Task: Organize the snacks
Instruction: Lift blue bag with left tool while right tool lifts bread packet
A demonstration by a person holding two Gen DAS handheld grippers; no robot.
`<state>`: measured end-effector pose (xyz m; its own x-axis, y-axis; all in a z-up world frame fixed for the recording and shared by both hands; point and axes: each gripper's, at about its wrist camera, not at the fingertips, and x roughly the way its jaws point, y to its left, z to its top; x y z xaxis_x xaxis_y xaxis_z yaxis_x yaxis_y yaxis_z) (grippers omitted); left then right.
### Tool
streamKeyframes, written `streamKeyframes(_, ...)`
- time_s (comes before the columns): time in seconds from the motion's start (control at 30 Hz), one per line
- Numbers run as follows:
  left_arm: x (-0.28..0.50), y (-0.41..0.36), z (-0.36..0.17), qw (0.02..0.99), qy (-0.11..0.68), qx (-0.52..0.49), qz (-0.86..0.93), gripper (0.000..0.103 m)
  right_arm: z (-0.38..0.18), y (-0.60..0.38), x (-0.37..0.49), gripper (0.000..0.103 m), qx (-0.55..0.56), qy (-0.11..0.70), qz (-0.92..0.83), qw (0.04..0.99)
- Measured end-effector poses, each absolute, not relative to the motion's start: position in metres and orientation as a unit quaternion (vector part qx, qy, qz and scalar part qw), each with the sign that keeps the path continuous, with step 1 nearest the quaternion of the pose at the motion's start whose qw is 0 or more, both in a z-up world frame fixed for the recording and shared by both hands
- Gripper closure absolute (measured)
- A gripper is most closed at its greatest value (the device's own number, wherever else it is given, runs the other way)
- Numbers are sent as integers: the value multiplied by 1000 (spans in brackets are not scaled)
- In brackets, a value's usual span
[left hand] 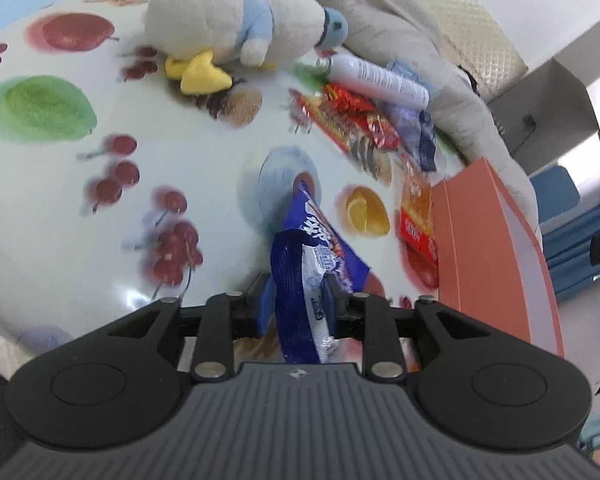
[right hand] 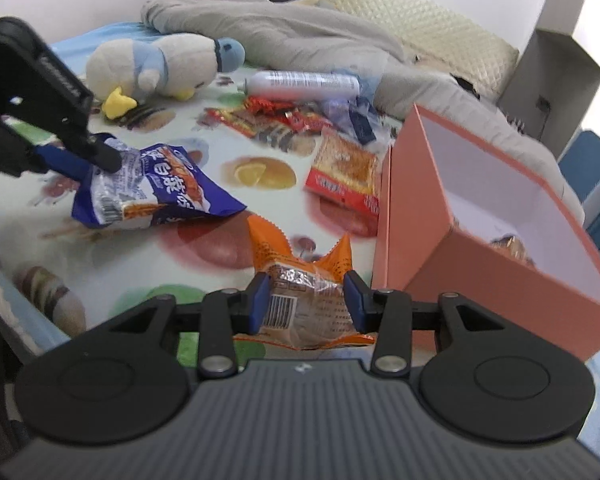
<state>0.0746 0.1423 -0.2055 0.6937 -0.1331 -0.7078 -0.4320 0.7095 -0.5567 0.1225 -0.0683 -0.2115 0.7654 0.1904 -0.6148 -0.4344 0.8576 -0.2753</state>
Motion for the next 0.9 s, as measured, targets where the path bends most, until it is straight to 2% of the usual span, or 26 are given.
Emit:
streamKeyframes(0.03,73,141,-206,842,384,-368,91,63,-213,-69,121,58,-202,296,173,917)
streamKeyframes(0.13,70,141,-207,838,390,-368,103,31,-216,-69,124,57,-200,300,178,916)
streamKeyframes(0.2,70,141,-204,839,393,-362,101,22,-217,-71,124,57,-191,305,185,914)
streamKeyframes(0.23,71,141,-203,840,396,-359,98,21,-217,-72,123,56,-187,303,188,915)
streamKeyframes(0.3,73,141,-198,842,401,-350,91,18,-215,-75,124,43,-170,301,189,919)
streamKeyframes(0.37,76,141,-192,848,403,-333,86,18,-213,-80,125,27,-142,302,192,923)
streamKeyframes(0.57,89,125,-175,884,410,-216,67,15,-210,-95,132,25,-67,316,214,922)
streamKeyframes(0.73,98,107,-174,900,415,-125,40,15,-211,-103,138,25,-61,318,215,921)
streamKeyframes(0.9,106,98,-177,907,412,-83,23,15,-208,-114,143,25,-31,318,220,921)
